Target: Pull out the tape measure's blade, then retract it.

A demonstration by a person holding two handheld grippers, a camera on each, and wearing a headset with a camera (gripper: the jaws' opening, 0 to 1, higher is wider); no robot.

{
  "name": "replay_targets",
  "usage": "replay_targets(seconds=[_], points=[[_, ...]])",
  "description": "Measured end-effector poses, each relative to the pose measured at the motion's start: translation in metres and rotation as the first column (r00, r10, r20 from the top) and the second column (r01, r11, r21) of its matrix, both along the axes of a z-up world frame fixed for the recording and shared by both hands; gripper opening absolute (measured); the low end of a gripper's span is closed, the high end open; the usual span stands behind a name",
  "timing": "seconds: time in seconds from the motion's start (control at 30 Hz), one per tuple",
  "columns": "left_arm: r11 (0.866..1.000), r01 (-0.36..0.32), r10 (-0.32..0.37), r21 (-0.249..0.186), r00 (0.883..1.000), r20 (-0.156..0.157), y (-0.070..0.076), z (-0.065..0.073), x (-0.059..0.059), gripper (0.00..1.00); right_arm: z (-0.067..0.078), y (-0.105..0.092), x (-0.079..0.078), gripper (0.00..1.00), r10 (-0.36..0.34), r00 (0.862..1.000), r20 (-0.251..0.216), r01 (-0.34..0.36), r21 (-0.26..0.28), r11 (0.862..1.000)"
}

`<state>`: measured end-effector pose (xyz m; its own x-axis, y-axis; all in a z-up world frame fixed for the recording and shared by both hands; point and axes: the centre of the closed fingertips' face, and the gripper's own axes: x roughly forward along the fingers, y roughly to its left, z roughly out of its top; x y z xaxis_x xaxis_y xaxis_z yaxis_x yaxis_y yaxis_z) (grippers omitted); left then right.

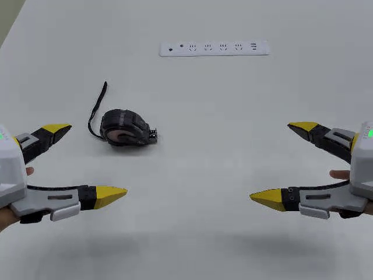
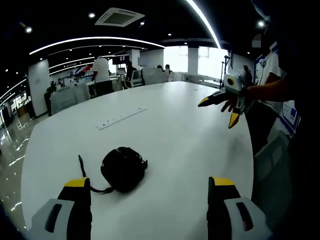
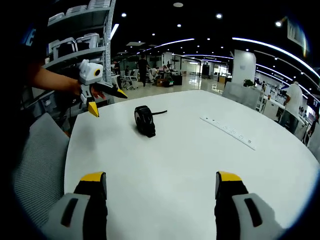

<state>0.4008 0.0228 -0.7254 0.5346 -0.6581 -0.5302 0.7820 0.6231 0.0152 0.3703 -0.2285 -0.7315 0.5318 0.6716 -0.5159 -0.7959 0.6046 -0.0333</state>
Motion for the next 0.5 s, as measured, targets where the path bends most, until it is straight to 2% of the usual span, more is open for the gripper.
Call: replay_targets(seconds=[0.5], points=[[0.996,0.074,-0.073,0.058,0.997,-0.02,-0.001,-0.01,0.02,0.9,-0.008,0.02,0.022,0.87,0.11,0.994,0.011,-0.109,-0.018,0.994]])
